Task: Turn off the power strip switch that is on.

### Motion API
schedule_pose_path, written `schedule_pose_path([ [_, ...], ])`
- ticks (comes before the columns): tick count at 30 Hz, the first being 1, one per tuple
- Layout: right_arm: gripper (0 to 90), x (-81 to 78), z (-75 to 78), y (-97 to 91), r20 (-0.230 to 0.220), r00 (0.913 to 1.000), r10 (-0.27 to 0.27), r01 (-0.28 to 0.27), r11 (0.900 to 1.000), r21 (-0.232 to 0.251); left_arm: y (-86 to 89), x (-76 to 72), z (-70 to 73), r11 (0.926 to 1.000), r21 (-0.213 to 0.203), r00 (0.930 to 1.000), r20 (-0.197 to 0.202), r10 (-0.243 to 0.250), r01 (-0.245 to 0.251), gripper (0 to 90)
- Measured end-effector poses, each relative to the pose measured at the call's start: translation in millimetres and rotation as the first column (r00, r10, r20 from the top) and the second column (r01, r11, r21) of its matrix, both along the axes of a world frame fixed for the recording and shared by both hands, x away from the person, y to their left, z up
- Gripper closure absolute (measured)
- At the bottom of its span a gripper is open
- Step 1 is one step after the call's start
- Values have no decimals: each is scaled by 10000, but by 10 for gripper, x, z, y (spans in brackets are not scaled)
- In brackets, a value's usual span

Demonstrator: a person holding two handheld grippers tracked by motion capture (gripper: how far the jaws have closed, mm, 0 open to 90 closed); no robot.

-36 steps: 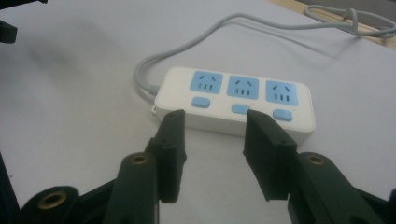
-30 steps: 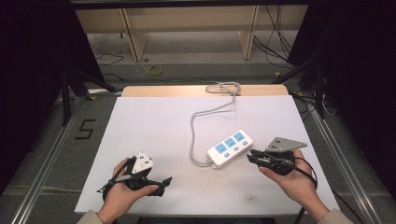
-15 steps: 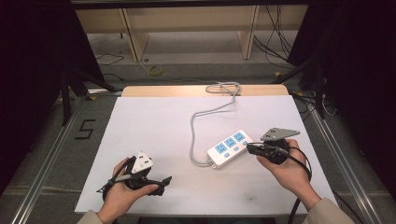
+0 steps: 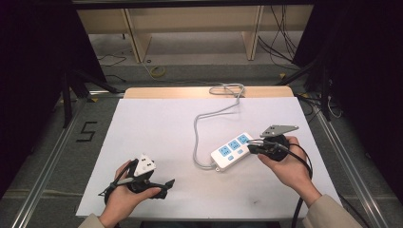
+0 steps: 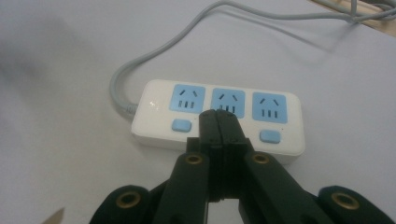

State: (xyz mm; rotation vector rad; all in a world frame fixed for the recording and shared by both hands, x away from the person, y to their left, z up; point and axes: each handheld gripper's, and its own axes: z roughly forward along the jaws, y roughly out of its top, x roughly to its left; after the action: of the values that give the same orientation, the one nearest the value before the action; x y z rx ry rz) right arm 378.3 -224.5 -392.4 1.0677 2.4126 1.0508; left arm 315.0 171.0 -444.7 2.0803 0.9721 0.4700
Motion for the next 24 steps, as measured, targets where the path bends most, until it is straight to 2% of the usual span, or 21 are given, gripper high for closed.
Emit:
schedule_pose_path([
  [24,900,157,25,123,-568,9984,12,-30,9995,-323,-3,4,-3,10000,28,10000,5,-1,1,43],
])
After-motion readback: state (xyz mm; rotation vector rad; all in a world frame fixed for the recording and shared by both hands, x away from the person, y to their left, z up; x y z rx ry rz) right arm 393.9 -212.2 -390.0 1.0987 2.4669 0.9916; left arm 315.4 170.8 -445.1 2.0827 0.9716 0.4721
